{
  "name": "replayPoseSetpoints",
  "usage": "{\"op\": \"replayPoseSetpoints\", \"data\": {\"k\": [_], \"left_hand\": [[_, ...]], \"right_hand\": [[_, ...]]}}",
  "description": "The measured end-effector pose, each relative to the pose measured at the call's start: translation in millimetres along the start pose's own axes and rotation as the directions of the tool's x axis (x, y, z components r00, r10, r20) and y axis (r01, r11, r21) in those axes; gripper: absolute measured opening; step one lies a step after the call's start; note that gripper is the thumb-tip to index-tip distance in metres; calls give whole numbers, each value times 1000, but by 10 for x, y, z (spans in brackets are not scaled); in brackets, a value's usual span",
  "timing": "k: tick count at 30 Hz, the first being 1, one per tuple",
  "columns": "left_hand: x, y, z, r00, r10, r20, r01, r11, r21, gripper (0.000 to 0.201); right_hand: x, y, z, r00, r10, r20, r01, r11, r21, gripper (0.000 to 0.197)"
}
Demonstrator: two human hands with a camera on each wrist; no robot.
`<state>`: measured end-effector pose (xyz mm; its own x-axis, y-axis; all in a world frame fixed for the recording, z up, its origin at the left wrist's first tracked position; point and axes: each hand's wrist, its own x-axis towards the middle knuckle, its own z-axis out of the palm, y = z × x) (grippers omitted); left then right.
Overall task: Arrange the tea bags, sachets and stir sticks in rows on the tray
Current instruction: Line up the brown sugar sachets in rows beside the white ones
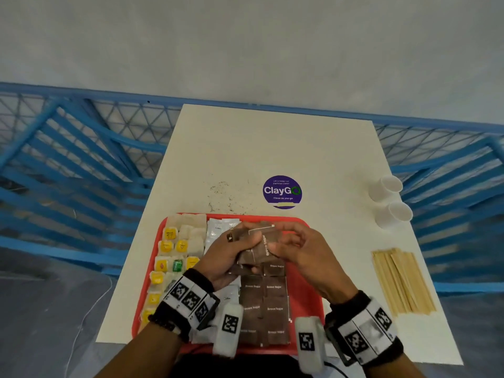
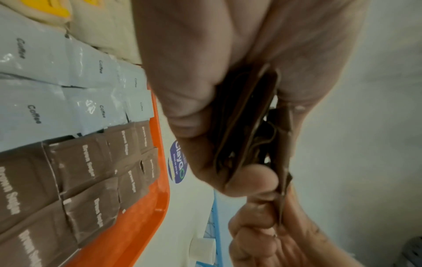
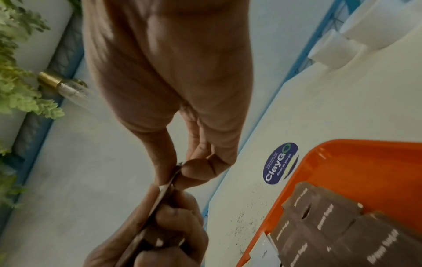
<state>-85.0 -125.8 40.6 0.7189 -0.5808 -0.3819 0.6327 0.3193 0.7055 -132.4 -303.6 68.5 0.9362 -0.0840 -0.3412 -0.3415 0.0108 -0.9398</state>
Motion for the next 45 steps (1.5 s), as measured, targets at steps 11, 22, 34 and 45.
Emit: {"op": "replayPoseSetpoints", "data": {"k": [11, 22, 34, 45], "left_hand": [[-304, 44, -45, 997, 67, 43, -79, 770, 633, 20], [-405, -221, -179, 974, 154, 167, -223, 519, 825, 26], [-365, -25, -258, 997, -2, 73, -51, 706, 706, 25], [-222, 6, -434, 984, -6, -179, 95, 867, 489, 27]], "right_hand": [[-222, 55, 38, 1000, 1, -11, 0, 998, 59, 13], [-522, 429, 22, 988, 3, -152, 5, 998, 56, 17], [-395, 321, 97, 999, -44, -23, 43, 998, -49, 22], [88, 350, 215, 978, 210, 22, -209, 977, -37, 9]]}}
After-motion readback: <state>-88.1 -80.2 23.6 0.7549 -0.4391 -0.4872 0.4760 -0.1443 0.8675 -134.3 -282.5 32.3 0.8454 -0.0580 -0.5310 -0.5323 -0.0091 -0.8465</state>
